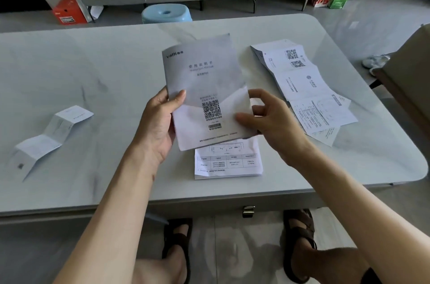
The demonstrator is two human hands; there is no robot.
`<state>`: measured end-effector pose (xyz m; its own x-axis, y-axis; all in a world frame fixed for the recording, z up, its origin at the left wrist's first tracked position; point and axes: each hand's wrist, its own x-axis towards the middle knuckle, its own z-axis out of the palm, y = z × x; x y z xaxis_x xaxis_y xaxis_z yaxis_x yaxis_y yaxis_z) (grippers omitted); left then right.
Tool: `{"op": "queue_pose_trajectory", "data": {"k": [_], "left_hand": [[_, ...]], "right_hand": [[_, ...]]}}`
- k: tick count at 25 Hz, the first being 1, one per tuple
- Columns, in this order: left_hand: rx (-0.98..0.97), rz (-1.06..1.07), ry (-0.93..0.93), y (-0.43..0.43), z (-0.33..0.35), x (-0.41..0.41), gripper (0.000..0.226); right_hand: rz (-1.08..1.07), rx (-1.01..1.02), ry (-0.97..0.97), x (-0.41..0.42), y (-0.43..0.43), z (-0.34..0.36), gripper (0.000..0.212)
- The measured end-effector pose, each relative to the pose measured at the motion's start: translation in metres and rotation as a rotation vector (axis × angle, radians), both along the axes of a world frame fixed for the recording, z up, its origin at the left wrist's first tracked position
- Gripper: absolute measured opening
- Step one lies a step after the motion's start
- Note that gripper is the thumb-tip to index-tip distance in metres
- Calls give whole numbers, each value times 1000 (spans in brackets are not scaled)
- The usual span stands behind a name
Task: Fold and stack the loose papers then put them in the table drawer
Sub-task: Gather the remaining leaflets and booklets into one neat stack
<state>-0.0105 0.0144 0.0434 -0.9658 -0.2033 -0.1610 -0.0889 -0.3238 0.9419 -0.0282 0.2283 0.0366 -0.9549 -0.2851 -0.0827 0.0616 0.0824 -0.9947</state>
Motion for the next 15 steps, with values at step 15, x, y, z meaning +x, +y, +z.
{"op": "queue_pose_trajectory", "data": {"k": [15], "left_hand": [[-653,-51,-281,7,-67,-16,39]], "right_hand": [[4,600,-135,13,14,-56,80]]}}
